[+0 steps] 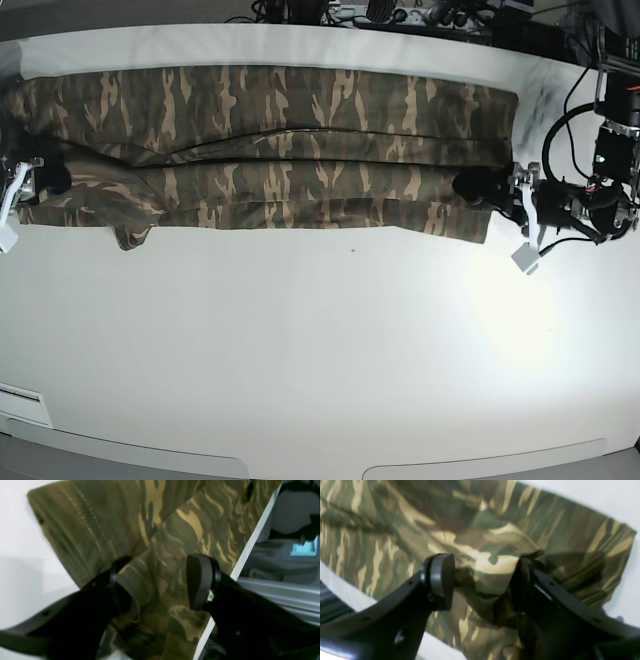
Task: Fold the T-shirt properly
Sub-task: 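Lower the folded hem onto the shirt, holding with both grippers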
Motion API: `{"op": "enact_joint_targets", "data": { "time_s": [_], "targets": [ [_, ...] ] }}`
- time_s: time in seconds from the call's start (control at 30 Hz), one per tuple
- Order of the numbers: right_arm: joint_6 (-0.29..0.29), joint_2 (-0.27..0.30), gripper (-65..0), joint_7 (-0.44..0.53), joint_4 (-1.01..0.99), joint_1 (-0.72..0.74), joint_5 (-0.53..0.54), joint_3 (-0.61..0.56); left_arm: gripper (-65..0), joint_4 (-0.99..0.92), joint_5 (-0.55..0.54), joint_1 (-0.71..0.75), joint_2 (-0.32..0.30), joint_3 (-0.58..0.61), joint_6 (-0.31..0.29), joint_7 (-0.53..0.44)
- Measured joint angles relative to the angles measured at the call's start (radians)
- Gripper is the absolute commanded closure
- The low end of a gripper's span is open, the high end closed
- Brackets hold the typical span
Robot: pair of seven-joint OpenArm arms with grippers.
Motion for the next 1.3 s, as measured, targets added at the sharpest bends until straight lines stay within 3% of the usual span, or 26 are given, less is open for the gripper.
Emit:
{"op": "enact_joint_targets", "data": {
  "time_s": [0.17,0.47,0.63,0.83,0.93,1.1,1.23,1.3],
  "targets": [
    [0.000,-0.003,-36.6,0.058,0.000,0.000,-0.002,0.000,-36.6,0.002,-0.014,0.031,-0.003,-0.006,0.000,-0.019],
    [0.000,-0.109,-36.6,0.093,0.000,0.000,-0.085,0.000,-36.6,0.006,-0.027,0.082,-0.005,-0.012,-0.001,-0.044],
    [0.000,-0.115,-36.6,0.175,0.000,0.002,-0.091,0.000,-36.6,0.006,-0.027,0.082,-0.005,-0.012,-0.001,-0.044],
    [0.000,-0.116,-36.2,0.178,0.000,0.038,-0.060,0.000,-36.6,0.006,-0.027,0.082,-0.005,-0.012,-0.001,-0.043],
    [-0.004,-0.119,-35.4,0.113,0.000,0.032,0.001,0.000,-36.6,0.006,-0.027,0.082,-0.005,-0.012,-0.001,-0.045],
    [-0.003,-0.127,-22.6,0.094,0.000,0.032,0.030,0.000,-36.6,0.007,-0.027,0.083,-0.004,-0.037,-0.018,-0.036],
    [-0.003,-0.126,-1.1,0.089,0.000,0.032,0.018,0.000,-36.6,0.007,-0.026,0.087,-0.003,-0.077,-0.019,-0.018],
    [-0.003,-0.126,0.0,0.089,0.000,0.032,0.018,0.000,-36.6,0.005,-0.021,0.090,-0.002,-0.106,-0.019,-0.007]
  ]
}}
